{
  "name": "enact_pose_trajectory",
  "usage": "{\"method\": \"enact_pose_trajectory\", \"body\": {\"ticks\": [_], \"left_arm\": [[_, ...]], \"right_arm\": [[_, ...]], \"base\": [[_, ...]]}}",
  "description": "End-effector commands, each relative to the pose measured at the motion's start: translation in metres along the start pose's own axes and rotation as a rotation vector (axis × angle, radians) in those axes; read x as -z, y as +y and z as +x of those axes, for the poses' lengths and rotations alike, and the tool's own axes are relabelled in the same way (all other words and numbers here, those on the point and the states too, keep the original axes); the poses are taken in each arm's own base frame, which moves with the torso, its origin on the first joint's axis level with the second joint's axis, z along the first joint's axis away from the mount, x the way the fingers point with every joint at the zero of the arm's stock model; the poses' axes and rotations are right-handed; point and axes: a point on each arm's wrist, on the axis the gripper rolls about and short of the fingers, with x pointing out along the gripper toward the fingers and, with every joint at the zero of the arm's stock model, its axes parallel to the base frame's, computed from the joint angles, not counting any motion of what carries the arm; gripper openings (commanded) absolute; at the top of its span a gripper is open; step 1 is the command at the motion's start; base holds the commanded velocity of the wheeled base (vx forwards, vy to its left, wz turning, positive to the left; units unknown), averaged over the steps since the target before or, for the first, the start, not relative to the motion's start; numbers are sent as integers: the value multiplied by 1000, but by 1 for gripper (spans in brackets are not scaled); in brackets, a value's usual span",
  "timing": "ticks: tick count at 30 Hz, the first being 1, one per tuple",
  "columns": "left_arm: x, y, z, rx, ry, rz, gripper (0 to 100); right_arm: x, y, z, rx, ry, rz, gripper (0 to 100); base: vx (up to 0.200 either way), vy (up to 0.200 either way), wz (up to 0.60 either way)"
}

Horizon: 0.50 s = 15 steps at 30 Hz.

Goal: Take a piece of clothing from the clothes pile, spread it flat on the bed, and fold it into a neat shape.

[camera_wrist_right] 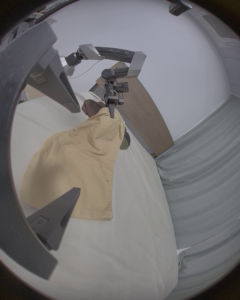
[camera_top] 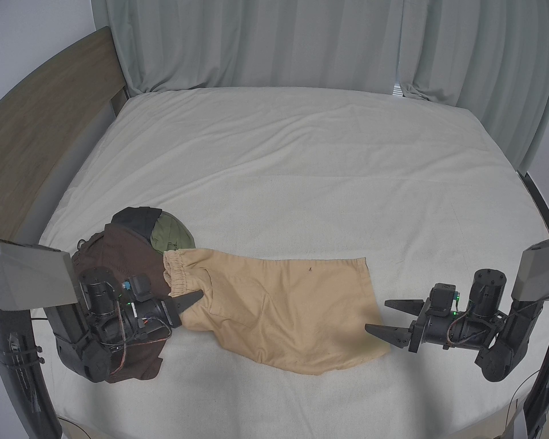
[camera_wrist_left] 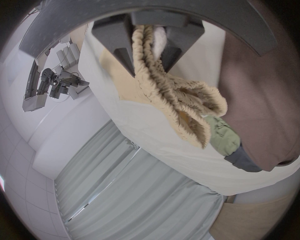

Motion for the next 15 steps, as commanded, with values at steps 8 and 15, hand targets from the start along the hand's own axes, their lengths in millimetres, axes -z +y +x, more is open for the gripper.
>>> {"method": "enact_pose_trajectory", "body": {"ticks": [8,15], "left_arm": [[1,-30,29,120,5,38,0],[9,-35,42,148,23,43,0]], "right_arm": [[-1,-1,0,2,-3,-1,100],[-1,-2,0,4,-5,-1,100]], "base": [[0,0,0],[0,0,0]]}}
